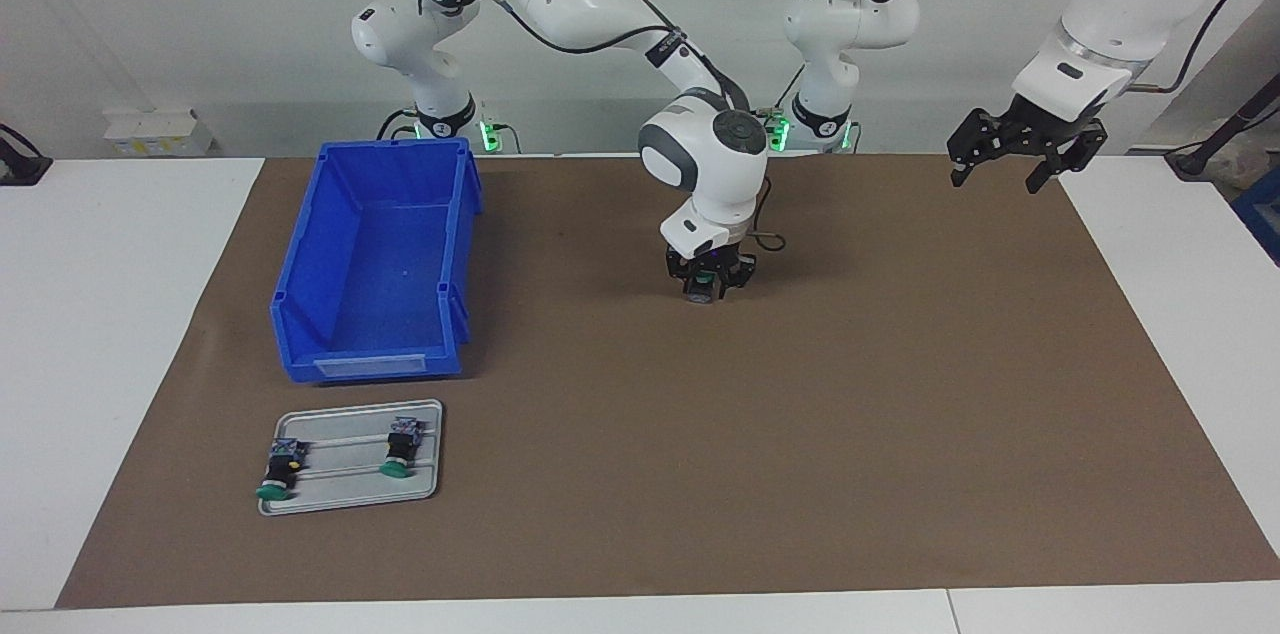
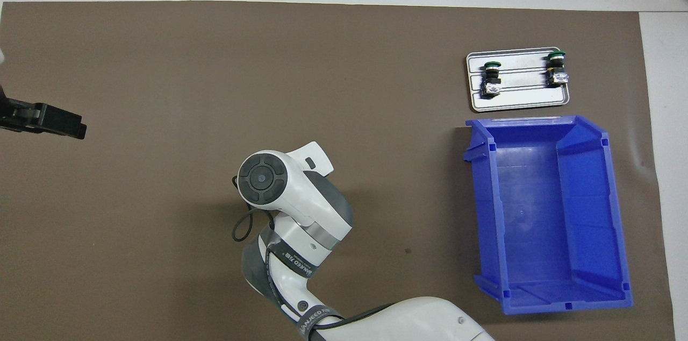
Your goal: Place and press button with both arms
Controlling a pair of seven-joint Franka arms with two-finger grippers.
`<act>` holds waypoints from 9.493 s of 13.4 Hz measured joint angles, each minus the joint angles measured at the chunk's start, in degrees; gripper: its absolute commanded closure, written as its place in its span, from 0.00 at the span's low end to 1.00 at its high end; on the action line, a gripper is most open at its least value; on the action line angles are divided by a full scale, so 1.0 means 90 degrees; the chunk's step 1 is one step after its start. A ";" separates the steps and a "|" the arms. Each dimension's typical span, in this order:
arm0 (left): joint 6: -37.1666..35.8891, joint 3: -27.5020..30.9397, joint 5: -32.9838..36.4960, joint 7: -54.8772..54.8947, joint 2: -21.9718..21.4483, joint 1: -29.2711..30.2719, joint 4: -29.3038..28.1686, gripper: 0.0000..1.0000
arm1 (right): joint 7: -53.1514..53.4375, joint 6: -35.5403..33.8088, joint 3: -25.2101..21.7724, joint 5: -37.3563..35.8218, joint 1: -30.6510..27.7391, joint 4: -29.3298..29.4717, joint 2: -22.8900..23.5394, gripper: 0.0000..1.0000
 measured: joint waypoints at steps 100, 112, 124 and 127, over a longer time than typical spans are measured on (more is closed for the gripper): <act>-0.0001 0.0000 0.0000 -0.0003 -0.0002 0.0000 0.0000 0.00 | -0.6423 -0.3249 -0.0052 0.0186 -0.5676 0.0145 -0.3017 0.07; -0.0001 0.0000 0.0000 -0.0003 -0.0002 0.0000 0.0000 0.00 | -0.7418 -0.4662 -0.0013 0.0175 -0.6076 0.2176 -0.2009 0.03; -0.0001 0.0000 0.0000 -0.0004 -0.0002 0.0000 0.0000 0.00 | -0.7104 -0.3646 0.0016 0.0184 -0.5618 0.0642 -0.2709 0.00; -0.0001 0.0000 0.0000 -0.0004 -0.0002 0.0000 0.0000 0.00 | -0.6910 -0.3378 -0.0294 0.0180 -0.5236 0.0537 -0.2983 0.00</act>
